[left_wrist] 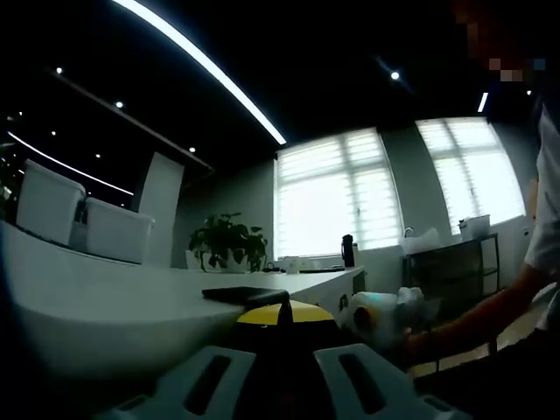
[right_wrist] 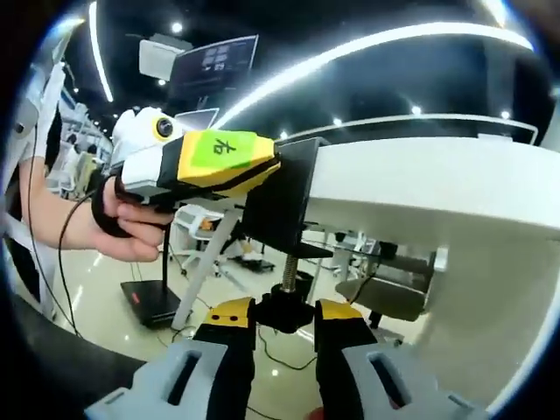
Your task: Clamp the fixed fixture on the desktop, loosen the retaining clip, secure it to the edge of the desk, and tighten the retaining clip.
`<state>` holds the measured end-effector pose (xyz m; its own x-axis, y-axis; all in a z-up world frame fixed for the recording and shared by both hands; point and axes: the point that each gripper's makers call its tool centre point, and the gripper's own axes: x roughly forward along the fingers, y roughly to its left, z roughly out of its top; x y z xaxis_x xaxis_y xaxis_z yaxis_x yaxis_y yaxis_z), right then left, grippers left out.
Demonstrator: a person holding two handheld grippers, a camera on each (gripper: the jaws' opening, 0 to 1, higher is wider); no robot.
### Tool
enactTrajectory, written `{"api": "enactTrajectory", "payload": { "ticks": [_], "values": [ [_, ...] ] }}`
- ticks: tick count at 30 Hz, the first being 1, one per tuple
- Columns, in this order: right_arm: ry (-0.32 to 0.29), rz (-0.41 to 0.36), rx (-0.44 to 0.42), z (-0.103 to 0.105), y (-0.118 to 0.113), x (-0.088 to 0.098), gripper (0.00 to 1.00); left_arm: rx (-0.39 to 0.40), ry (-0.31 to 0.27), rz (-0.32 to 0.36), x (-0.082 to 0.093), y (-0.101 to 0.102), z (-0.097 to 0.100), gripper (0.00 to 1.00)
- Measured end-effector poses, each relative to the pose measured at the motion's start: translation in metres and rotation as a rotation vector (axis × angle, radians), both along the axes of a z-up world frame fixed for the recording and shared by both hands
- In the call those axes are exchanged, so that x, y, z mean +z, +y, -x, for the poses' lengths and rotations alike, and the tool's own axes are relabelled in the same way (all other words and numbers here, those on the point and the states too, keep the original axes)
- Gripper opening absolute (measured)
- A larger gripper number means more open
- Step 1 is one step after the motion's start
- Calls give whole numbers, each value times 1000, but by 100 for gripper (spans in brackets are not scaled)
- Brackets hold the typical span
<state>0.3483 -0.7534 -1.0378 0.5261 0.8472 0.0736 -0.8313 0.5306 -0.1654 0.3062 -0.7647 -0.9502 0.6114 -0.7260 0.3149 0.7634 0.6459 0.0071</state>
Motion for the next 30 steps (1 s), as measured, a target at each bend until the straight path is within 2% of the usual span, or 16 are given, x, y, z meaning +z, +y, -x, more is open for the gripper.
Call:
{"api": "enactTrajectory", "payload": {
  "ticks": [1, 3, 4, 7, 8, 11, 13, 15, 16, 19, 22, 25, 27, 30],
  "values": [
    [27, -52, -43, 1, -5, 0, 28, -1, -1, 0, 0, 0, 1, 2],
    [84, -98, -141, 2, -17, -10, 31, -4, -1, 1, 0, -1, 1, 2],
    [90, -116, -199, 5, -24, -15, 31, -5, 0, 2, 0, -1, 1, 2],
    [72, -114, -327, 18, -32, -24, 31, -5, -2, 3, 0, -2, 2, 2],
    [63, -88, -402, 23, -34, -29, 31, -5, -2, 4, 0, -3, 2, 2],
    [28, -73, -537, 28, -34, -23, 30, -3, 1, -2, -2, -5, 1, 2],
    [64, -218, -529, 32, -22, -6, 30, 1, -1, -4, -2, -5, 1, 2],
    [-6, -182, -624, 26, -24, 2, 31, 3, -2, -9, -2, -5, 1, 2],
    [-13, -200, -651, 23, -25, 5, 31, 4, -3, -11, -2, -5, 1, 2],
    [31, -220, -655, 16, -14, 5, 32, 6, -8, -20, -2, -5, 1, 2],
    [12, -164, -697, 9, -8, 2, 32, 1, -7, -20, -2, -5, 2, 2],
    [26, -180, -695, 4, -4, 1, 35, 0, -7, -19, -2, -2, -2, 2],
    [21, -151, -710, -1, -1, -2, 36, 0, -6, -21, -2, -1, -2, 2],
    [29, -147, -735, -6, -4, -3, 31, 0, -7, -21, -2, 0, -2, 2]
  ]
}}
